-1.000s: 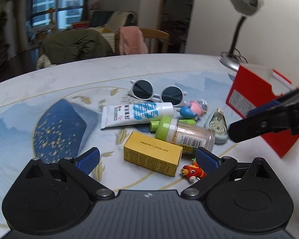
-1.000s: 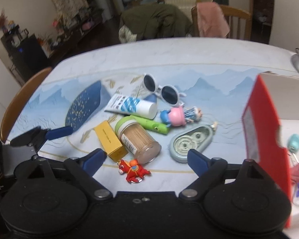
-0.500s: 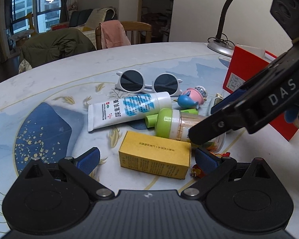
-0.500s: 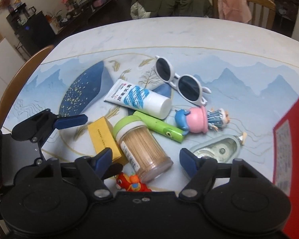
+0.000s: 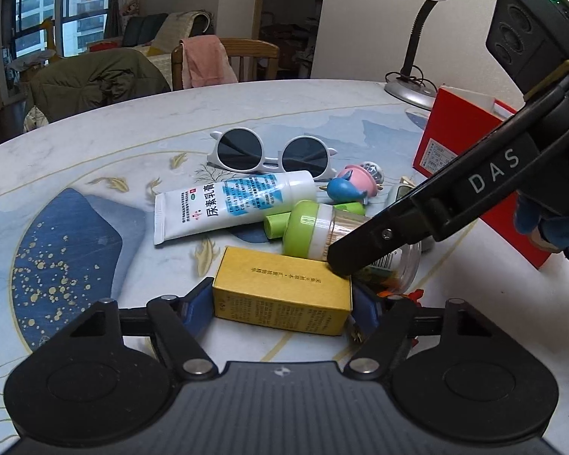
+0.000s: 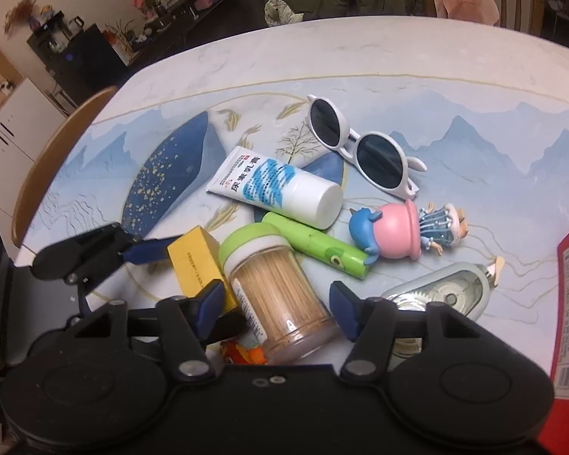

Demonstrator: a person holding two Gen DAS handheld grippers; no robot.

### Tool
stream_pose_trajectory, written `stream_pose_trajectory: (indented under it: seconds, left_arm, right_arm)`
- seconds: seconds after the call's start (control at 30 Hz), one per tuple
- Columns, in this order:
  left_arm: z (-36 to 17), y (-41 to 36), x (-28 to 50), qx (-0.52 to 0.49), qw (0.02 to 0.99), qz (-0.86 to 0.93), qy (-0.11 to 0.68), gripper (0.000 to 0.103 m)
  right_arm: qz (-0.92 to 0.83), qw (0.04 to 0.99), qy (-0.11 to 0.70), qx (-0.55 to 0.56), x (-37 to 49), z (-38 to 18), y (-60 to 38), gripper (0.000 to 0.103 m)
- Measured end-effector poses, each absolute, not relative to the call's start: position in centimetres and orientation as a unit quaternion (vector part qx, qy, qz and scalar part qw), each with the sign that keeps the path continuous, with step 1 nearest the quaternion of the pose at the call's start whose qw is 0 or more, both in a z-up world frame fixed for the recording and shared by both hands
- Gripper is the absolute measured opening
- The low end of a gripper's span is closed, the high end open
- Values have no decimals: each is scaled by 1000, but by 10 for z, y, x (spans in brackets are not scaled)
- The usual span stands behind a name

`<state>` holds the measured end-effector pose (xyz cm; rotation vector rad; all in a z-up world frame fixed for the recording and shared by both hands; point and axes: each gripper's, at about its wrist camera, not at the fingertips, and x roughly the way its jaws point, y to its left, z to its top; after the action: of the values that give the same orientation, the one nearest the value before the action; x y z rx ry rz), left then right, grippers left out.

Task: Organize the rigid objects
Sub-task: 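Grasp the yellow box with the left gripper while the right grasps the toothpick jar, then carry the yellow box and toothpick jar with both grippers over the shoebox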

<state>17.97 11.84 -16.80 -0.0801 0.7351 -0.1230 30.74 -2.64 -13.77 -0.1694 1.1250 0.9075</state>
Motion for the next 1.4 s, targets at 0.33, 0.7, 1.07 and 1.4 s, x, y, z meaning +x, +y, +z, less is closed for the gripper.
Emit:
stream_pose_trajectory:
  seconds: [0.33,0.7,1.07,1.4]
  left_arm:
    - [-158,132,161,-68,927,-20,369,73]
    - [-123,125,136,-90,932,-4,351,72]
    - [-71,76,134,-62,942,-33,327,72]
    - [-31,3,159,-26,948,-82,307,72]
  right_arm:
    - [391,769,498,-85,289,-133,-27,46]
    - [360,796,484,-49,265,-107,-47,42]
    - [339,824,454,11,248,-63,-102,42]
    - [305,857,414,48,256,-27,-172,42]
